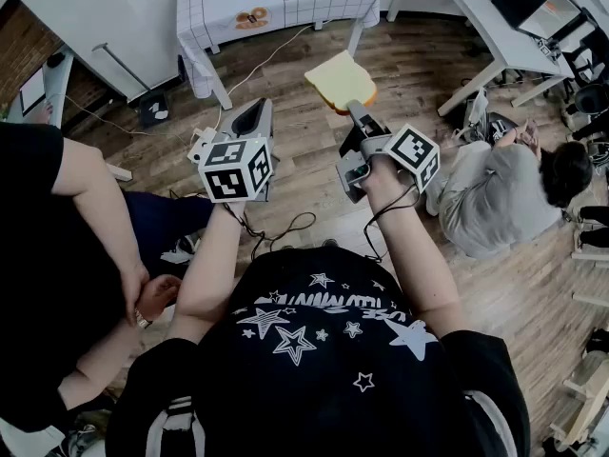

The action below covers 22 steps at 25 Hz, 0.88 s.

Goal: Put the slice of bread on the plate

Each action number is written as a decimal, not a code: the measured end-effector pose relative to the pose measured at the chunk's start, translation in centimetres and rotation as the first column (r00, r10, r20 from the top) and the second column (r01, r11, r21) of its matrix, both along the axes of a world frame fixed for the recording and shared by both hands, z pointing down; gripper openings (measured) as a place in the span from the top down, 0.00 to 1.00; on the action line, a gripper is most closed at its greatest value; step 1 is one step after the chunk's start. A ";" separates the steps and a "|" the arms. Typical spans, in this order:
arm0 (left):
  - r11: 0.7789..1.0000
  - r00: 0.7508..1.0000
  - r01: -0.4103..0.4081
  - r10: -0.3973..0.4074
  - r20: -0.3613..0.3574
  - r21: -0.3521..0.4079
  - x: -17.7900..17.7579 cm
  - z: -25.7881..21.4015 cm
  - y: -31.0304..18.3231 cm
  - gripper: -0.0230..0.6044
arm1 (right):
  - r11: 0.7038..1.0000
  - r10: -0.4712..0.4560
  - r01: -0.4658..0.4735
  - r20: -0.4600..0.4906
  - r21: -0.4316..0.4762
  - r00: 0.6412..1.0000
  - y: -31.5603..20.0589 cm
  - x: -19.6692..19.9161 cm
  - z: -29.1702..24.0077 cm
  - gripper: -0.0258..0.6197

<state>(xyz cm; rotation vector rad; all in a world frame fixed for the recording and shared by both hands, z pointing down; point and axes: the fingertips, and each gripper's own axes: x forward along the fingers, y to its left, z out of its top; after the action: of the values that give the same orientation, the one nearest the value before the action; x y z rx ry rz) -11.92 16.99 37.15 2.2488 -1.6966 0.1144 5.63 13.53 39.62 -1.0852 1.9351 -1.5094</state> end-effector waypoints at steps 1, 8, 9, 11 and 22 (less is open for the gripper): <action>1.000 1.000 0.007 -0.007 0.001 0.001 -0.2 -0.1 0.0 0.95 | 1.000 -0.005 0.005 0.002 -0.003 1.000 0.1 -0.2 0.0 0.83; 1.000 1.000 0.004 -0.004 -0.003 -0.008 0.0 0.3 -0.3 0.95 | 1.000 -0.004 0.004 0.000 -0.010 1.000 0.6 -0.3 0.1 0.83; 1.000 1.000 -0.003 0.003 -0.005 -0.014 0.1 0.2 -0.6 0.95 | 1.000 0.000 0.000 -0.002 -0.012 1.000 0.4 -0.3 0.0 0.83; 1.000 1.000 -0.014 0.014 -0.007 -0.020 0.3 0.1 -0.9 0.95 | 1.000 0.003 -0.003 -0.004 -0.015 1.000 0.4 -0.3 -0.3 0.83; 0.998 0.997 -0.070 0.070 -0.017 0.004 4.2 1.1 -0.9 0.95 | 1.000 -0.002 0.002 -0.017 0.008 1.000 1.1 2.2 0.5 0.83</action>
<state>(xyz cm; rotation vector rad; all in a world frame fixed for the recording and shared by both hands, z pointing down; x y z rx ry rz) -7.75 16.10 38.28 2.3050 -1.6111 0.1083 7.88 14.60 40.12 -1.0964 1.9521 -1.4970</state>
